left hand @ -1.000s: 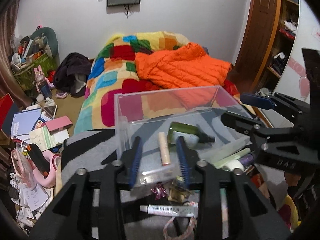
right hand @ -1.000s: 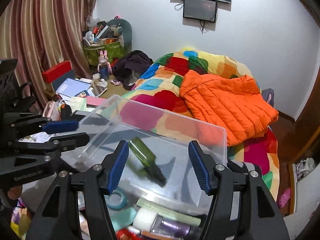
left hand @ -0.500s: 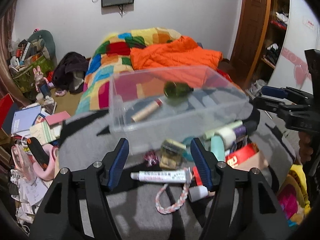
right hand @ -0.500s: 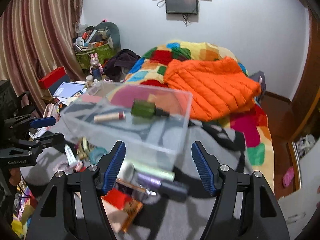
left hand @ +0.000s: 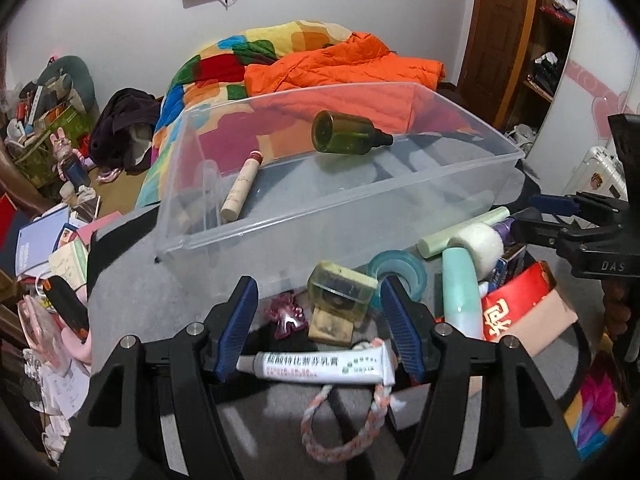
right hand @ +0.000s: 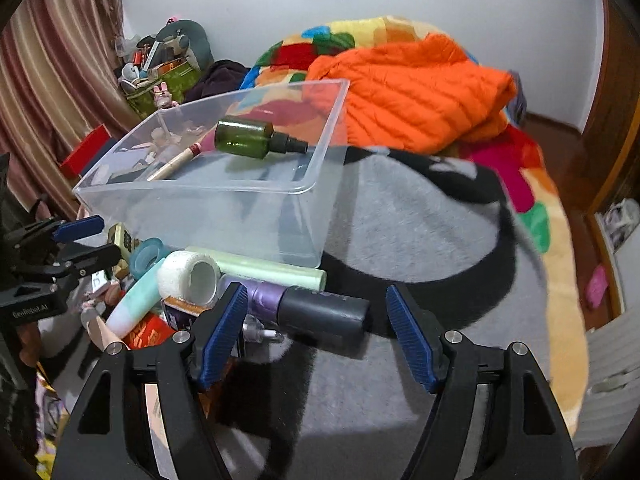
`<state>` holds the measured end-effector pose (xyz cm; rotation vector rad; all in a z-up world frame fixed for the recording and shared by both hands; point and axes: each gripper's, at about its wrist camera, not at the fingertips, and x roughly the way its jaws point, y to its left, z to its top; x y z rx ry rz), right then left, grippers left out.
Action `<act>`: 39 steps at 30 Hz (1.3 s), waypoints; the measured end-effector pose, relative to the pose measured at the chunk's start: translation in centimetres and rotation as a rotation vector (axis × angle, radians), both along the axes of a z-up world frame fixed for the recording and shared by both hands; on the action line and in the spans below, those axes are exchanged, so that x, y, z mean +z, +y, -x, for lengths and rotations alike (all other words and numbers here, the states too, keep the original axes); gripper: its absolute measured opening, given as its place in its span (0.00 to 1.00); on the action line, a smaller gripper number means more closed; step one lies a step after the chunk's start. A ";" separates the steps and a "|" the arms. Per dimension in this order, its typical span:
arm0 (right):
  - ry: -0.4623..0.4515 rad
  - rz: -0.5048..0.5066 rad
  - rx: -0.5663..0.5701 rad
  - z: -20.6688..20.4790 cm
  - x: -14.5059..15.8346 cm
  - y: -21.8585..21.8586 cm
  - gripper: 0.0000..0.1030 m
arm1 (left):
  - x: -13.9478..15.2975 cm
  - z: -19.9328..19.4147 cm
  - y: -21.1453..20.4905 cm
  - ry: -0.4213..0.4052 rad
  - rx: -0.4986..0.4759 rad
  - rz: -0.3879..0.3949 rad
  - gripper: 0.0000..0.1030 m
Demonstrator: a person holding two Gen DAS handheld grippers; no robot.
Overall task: Organize objects
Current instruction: 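Grasp the gold square compact with the left tool, then carry the compact into the box with the left tool while the right tool grasps the purple-capped black bottle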
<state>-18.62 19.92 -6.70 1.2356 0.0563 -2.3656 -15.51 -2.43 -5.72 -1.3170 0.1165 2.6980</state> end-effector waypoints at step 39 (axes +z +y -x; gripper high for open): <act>-0.008 0.033 0.060 -2.4 0.1 1.8 0.44 | 6.8 -3.0 -1.8 0.233 0.055 -0.083 0.35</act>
